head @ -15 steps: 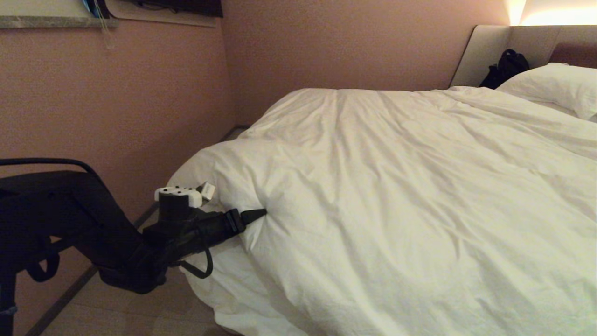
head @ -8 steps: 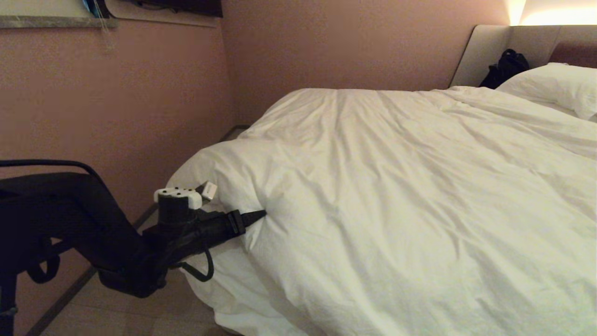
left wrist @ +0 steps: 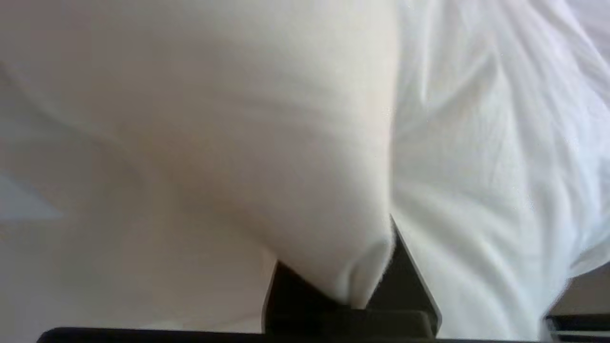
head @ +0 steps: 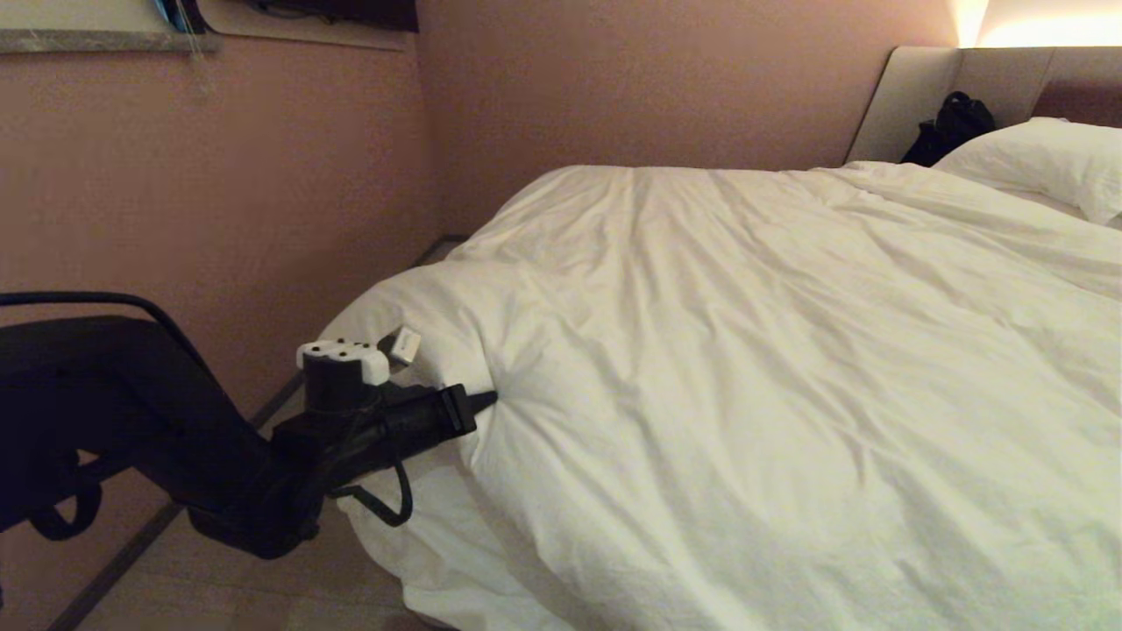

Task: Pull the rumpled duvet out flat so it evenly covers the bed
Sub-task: Hold the folded corner of the quilt, then flatten the corners of the folded blanket

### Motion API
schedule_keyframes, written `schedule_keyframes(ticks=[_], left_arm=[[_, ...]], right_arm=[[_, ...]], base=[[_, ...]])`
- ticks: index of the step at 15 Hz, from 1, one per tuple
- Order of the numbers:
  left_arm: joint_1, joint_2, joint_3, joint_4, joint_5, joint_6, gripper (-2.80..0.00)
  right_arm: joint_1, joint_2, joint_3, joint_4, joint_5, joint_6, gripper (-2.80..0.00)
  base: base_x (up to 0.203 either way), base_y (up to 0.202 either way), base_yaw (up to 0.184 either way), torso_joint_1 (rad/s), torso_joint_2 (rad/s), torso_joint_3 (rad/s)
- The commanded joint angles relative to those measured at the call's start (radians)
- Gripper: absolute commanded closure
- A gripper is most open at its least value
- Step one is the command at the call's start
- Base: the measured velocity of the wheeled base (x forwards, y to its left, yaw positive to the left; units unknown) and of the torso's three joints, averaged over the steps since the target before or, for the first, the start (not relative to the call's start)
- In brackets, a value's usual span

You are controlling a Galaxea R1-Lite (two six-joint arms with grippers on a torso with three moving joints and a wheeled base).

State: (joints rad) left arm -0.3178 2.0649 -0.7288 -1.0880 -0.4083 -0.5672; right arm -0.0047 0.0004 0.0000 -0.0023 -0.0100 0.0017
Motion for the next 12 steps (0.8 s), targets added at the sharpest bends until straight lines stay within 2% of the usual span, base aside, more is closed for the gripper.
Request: schedule_keyframes(ticks=[1,4,12], left_arm=[[-0.037,-0.042,-0.015,-0.004,-0.004,-0.003,0.0],[-0.083,-0.101,-0.024,0.025,-0.004,-0.003,0.0],[-0.134,-0.291,-0.082,0.162,-0.009,-0.004,0.0]], right_arm=[[0.0,0.0,0.0,-0.001,0.001,0.0,0.0],[0.0,0.0,0.0,-0.001,0.001,0.0,0.0],[0.0,0.0,0.0,-0.001,0.001,0.0,0.0]], base=[[0.0,0.0,0.0,0.0,0.0,0.0],[0.0,0.0,0.0,0.0,0.0,0.0],[0.0,0.0,0.0,0.0,0.0,0.0]])
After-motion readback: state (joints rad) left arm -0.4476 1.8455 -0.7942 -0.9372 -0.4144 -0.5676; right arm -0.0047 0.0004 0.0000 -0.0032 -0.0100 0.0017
